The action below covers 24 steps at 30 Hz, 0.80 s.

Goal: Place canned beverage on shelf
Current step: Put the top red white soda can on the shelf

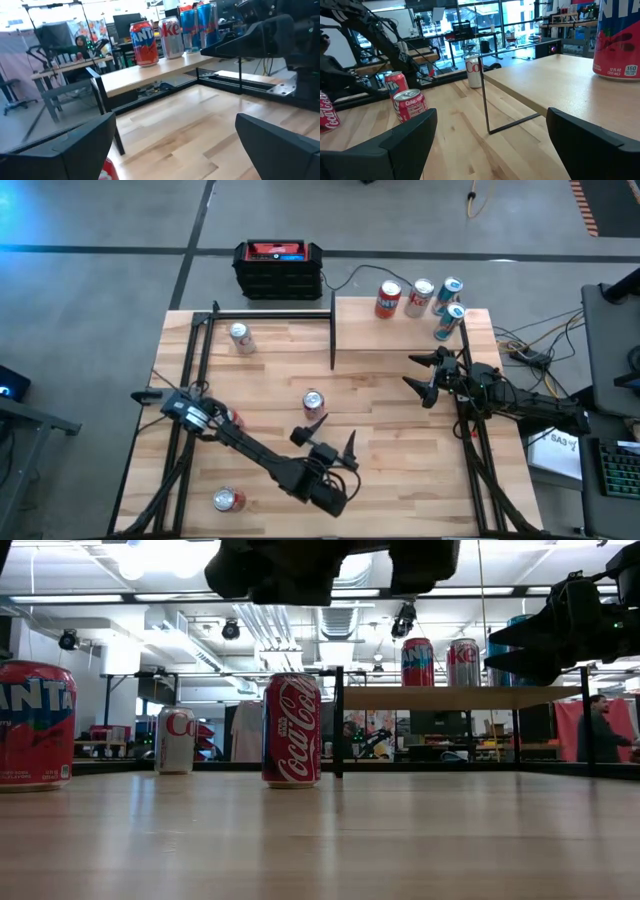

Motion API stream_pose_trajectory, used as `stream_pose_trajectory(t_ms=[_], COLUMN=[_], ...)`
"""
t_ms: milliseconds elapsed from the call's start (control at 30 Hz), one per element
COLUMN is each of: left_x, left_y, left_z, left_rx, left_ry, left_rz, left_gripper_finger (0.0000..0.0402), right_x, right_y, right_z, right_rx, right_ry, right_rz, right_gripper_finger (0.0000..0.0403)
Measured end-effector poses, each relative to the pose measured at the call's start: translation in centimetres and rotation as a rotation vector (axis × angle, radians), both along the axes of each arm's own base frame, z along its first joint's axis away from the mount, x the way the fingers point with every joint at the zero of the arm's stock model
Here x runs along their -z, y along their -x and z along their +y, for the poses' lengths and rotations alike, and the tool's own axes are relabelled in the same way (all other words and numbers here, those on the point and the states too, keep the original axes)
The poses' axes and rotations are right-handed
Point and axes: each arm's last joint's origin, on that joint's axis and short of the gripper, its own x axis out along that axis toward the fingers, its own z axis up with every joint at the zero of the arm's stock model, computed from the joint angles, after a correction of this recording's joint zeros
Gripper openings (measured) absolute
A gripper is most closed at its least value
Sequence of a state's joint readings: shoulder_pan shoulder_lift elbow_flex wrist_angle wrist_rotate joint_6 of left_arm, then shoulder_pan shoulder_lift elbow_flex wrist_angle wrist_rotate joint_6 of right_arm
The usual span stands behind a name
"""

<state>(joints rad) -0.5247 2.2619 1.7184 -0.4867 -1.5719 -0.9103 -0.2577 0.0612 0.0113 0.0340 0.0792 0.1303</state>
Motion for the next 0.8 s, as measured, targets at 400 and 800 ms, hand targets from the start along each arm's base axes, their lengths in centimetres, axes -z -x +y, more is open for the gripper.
stream_pose_trajectory(t_ms=[400,800], left_x=[0.4,0.9], left_y=[0.7,2.8], left_z=[0.5,3.4], left_rx=[0.0,-0.037], left_ry=[0.127,0.087], left_rz=[-0.218,-0.153], left_gripper_finger=[0.0377,0.0376], right_x=[0.0,0.0], right_y=[0.0,0.0], right_z=[0.0,0.0], right_rx=[0.0,0.001], right_ry=[0.0,0.0], right_rz=[-0.001,0.0], right_gripper_finger=[0.0359,0.0359])
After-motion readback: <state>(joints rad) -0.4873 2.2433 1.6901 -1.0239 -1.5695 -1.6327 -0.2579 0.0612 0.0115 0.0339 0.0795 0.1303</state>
